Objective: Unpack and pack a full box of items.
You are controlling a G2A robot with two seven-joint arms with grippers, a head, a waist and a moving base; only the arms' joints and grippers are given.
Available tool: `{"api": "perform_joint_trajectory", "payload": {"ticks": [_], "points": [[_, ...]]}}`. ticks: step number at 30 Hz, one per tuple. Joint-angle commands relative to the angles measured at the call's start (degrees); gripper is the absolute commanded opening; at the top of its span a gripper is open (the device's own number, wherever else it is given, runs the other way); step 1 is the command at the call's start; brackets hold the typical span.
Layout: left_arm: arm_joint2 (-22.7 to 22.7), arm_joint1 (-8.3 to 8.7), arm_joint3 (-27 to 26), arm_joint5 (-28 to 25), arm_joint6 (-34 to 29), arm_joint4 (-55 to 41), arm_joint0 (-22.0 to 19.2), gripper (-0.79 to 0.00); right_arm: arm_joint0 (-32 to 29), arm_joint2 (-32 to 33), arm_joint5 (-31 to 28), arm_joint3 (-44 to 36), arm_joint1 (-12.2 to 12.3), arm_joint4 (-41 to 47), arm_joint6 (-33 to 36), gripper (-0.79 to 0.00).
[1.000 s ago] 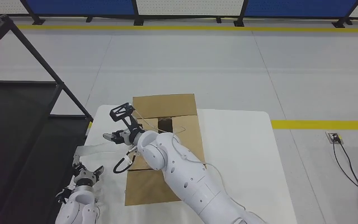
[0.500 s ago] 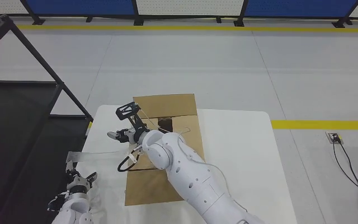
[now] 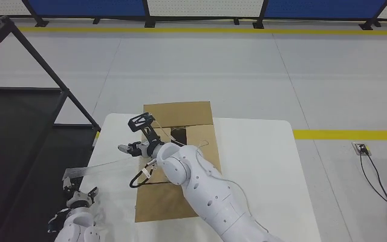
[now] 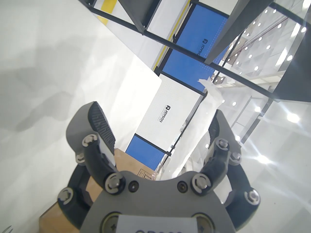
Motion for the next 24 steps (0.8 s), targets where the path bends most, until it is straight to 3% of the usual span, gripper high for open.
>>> {"api": "perform_joint_trajectory", "payload": {"ticks": [1,10,16,24], "points": [[0.06,-0.09,0.23,-0.64,0.56,-0.66,-0.29,0.0,0.26,0.24,-2.45,0.3,-0.05,2.01,1.94,0.0],[1.3,-0.26,-0.4,-1.19,0.17,-0.82,-0.17,0.0,2.11,3.32,-18.7,4.25,0.21,16.92,12.94,0.0],[1.43,-0.33,-0.67,-1.38,0.28,-1.38,-0.16,0.0,5.39,4.79,-18.04,10.21,-0.03,25.32,20.78,0.0],[1.08,-0.31,-1.02,-1.52,0.26,-1.77,-0.04,0.0,9.25,4.26,-14.04,17.58,-0.82,28.7,22.55,0.0]]}}
